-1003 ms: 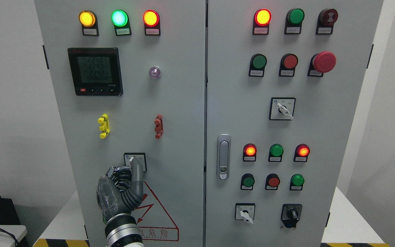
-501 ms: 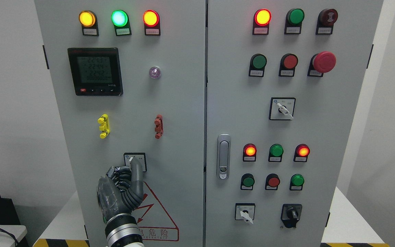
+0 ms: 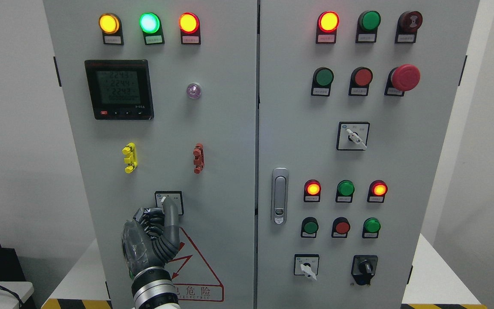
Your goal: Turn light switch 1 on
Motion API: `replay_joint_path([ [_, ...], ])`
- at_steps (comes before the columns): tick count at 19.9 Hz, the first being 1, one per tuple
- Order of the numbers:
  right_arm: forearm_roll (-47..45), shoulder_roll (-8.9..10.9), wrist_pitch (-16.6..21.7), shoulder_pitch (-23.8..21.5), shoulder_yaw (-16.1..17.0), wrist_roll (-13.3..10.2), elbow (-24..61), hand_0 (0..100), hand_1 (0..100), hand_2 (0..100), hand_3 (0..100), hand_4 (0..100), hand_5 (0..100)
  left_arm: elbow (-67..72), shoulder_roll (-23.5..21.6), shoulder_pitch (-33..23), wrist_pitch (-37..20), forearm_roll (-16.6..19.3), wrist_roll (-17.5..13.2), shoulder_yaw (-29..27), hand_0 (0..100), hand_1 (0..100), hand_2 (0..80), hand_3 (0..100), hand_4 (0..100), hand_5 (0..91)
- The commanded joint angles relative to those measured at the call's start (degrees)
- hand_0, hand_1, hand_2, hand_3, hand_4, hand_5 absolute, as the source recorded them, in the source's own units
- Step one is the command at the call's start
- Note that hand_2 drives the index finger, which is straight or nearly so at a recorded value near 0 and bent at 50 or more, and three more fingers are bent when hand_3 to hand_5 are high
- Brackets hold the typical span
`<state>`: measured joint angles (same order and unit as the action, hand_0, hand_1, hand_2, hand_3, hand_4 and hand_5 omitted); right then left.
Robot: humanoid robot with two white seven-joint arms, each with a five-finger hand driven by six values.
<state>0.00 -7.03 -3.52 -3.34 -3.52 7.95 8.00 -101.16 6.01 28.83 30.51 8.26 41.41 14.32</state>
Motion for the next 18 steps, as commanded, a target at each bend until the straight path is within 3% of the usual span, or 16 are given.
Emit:
replay_joint_path([
  [1,-1.0,0.00,0.0,0.0,0.0,0.0,0.0,12,39,0,0,0,0,0.0,0.0,0.0,-0.3,0.0,-0.1,0.1,52,35,59.9,81,87,79.5],
  [11,-1.0,0.00,0.0,0.0,0.0,0.0,0.0,12,39,0,0,0,0,0.1,0.1,0.0,-0.3,-0.1,-0.7,0.3,55,33,61.6,81,88,80.6],
  [18,-1.0,0.00,0.0,0.0,0.0,0.0,0.0,12,39,0,0,0,0,0.1,0.0,0.0,-0.4,0.0,-0.7,0.3,55,20,61.9,82,88,80.8],
])
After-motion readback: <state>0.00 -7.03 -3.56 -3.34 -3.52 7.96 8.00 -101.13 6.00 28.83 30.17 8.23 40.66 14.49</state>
